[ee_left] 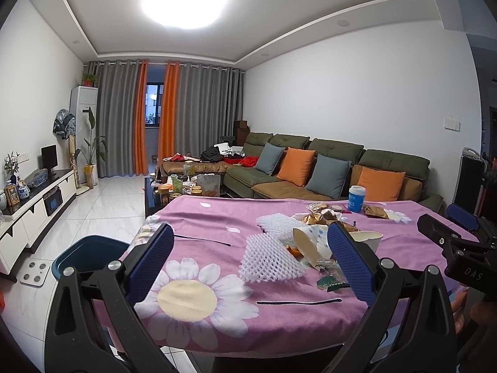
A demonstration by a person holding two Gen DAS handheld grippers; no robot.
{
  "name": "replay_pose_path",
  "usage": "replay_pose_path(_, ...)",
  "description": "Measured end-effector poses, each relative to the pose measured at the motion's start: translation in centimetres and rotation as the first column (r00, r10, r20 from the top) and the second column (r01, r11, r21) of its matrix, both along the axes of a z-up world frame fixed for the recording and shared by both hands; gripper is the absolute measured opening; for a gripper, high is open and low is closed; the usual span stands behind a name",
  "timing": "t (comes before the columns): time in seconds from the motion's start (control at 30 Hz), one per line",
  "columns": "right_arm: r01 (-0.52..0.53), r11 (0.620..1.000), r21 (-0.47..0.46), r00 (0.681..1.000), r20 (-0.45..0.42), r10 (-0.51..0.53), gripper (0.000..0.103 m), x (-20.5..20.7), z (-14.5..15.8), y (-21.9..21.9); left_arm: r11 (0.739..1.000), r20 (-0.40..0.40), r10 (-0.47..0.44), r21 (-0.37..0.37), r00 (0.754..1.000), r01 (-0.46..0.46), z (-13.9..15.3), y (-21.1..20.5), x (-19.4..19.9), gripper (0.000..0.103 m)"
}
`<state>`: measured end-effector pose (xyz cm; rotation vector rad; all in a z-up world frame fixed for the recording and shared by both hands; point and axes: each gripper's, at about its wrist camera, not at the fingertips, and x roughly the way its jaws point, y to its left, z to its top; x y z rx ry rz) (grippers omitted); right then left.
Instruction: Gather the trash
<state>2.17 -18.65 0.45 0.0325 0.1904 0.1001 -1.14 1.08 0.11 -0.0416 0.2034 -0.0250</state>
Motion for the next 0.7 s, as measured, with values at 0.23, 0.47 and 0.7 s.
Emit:
replay_pose_path(0.23,-0.009,1.000,0.001,1.000,-0.027,0.009,0.096,0.7,-0.2,-0.3,1.000,-0.022,-0.003,0.001,1.000,0.003,-0.4,0.0,0.3,0.097)
replay_pose_path(0.47,-0.009,1.000,-0.003,0.994,-0.108,0.009,0.096,3.1,-1.4,-1.2,1.000,-0.088,-0.015,-0.007,0.996,0.014,-1.4,-0.2,3.1,0.097)
replay_pose_path(0.7,-0.021,1.000,-0.002,0.982,-0.187,0.021,0.096,6.2,-2.9,-2.0,1.000,-0.165,-0.027,0.003,0.986,0.028,-3.2,-0.8,6.9,0.097)
